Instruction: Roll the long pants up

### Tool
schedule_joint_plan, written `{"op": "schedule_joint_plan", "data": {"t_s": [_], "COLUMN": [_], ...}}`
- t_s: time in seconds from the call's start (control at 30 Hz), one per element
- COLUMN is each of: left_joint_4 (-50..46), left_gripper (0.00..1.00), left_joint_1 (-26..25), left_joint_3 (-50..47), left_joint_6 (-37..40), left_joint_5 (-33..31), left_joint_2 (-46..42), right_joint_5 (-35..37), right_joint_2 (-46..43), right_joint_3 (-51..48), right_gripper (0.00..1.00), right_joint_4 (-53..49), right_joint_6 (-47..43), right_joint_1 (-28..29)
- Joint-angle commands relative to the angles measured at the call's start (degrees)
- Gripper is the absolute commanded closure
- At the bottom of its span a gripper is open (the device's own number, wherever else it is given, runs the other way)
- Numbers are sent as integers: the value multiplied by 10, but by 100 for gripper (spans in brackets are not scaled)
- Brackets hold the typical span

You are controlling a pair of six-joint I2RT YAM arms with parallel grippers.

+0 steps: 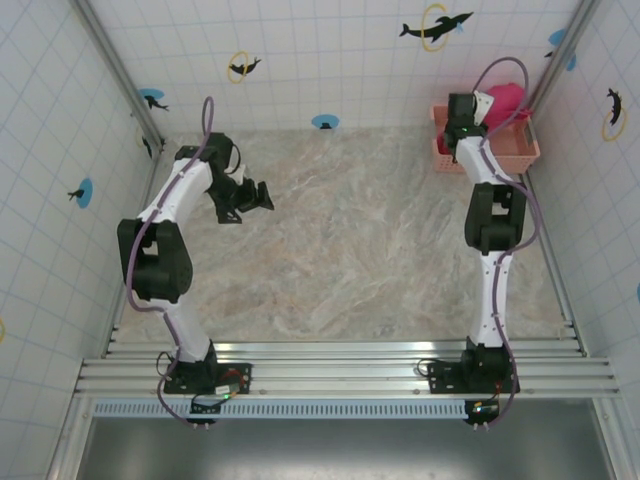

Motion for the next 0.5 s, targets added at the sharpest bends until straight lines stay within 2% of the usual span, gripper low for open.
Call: {"op": "schedule_joint_plan", "data": {"t_s": [0.0, 0.07, 0.13, 0.17, 0.27, 0.37, 0.4, 0.43, 0.47], "left_joint_4": [-15, -14, -11, -9, -2, 2, 2, 3, 5], "left_gripper": [2, 2, 2, 2, 2, 3, 2, 3, 2], "left_joint_1": [8, 9, 10, 11, 10, 11, 10, 11, 13], "left_joint_3": [-12, -15, -16, -16, -16, -15, -14, -12, -9], "left_joint_6": [19, 20, 21, 22, 25, 37, 43, 46, 53], "left_joint_5": [-5, -4, -3, -2, -4, -16, -24, -33, -39], "left_joint_2": [-25, -23, -17, -15, -9, -8, -9, -11, -12], "right_joint_5": [19, -2, 3, 15, 26, 24, 28, 31, 30], "right_joint_2": [8, 30, 42, 45, 36, 8, -2, -14, -28], "right_joint_3": [73, 110, 141, 157, 174, 169, 168, 167, 166], "right_gripper": [82, 70, 42, 33, 28, 16, 6, 2, 2], "right_joint_4": [17, -14, -50, -93, -152, -169, -169, -170, -169], "right_joint_6": [23, 24, 35, 43, 70, 61, 49, 36, 23], "right_joint_1": [2, 0, 1, 1, -5, -6, -3, -1, 1]}}
